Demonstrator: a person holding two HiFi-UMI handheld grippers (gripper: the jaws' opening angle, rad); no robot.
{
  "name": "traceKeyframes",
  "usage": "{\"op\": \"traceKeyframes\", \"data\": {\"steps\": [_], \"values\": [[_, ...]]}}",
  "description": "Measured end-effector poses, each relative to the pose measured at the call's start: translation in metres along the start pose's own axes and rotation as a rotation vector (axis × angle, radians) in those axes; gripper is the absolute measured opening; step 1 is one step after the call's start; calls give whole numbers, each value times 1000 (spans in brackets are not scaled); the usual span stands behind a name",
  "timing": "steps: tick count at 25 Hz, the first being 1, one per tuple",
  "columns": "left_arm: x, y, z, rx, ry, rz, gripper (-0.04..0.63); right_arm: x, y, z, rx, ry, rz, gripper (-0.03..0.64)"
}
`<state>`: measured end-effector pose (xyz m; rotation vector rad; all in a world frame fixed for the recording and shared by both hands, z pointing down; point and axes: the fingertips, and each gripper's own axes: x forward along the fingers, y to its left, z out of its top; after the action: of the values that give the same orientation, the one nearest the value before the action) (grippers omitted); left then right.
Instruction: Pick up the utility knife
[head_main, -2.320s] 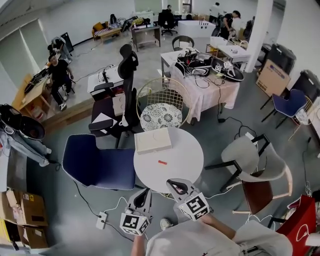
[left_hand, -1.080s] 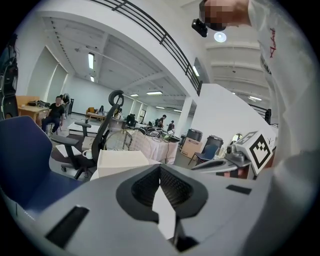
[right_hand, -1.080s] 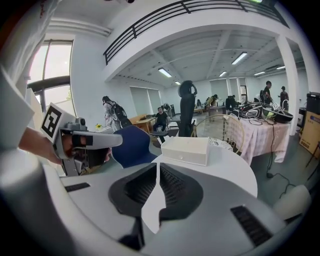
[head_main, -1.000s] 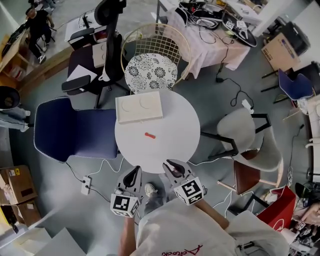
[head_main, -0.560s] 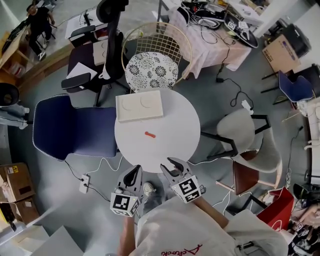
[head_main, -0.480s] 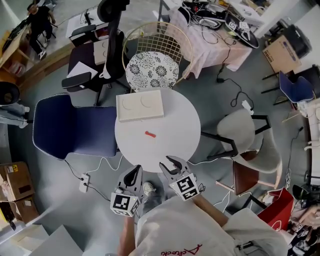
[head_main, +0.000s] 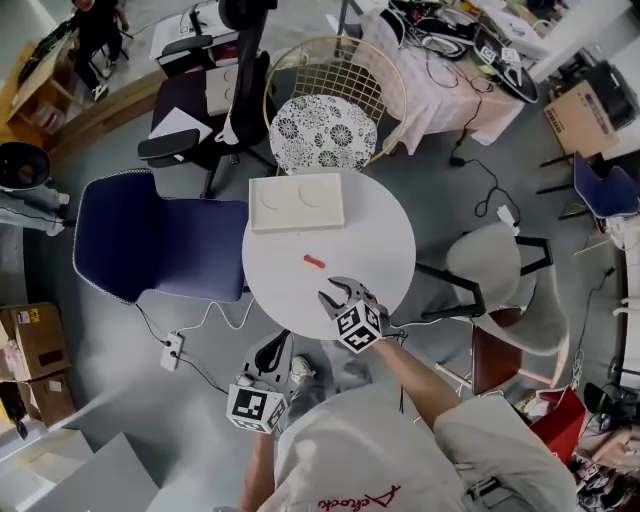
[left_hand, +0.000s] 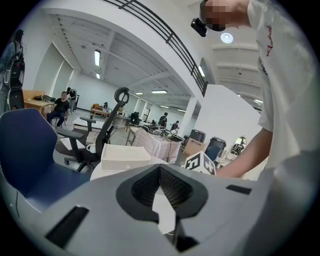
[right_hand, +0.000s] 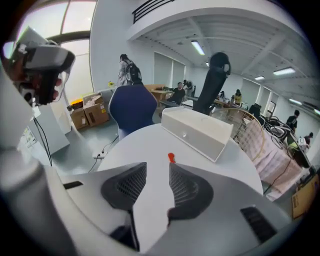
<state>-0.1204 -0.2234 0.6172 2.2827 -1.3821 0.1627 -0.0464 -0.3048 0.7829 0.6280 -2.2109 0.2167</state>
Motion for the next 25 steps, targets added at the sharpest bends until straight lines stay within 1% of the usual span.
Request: {"op": "traceKeyframes", "data": {"steps": [4, 6, 14, 17, 21, 25], "values": [[-3, 2, -3, -12, 2, 15, 12, 26, -8, -9, -95, 84, 38, 153], [-4, 3, -3, -17, 5, 19, 12, 34, -13, -10, -121, 107, 45, 153], [-9, 3, -9, -27, 19, 34, 12, 68, -28, -11, -128, 187, 83, 150], [-13, 4, -10, -34, 24, 48, 12, 76, -32, -8, -142, 191, 90, 149], [-15, 8, -15, -34, 32, 48, 12, 87, -36, 0, -139, 188, 90, 138], [-15, 7, -17, -42, 38, 46, 12, 94, -37, -3, -132, 216, 124, 111]]}}
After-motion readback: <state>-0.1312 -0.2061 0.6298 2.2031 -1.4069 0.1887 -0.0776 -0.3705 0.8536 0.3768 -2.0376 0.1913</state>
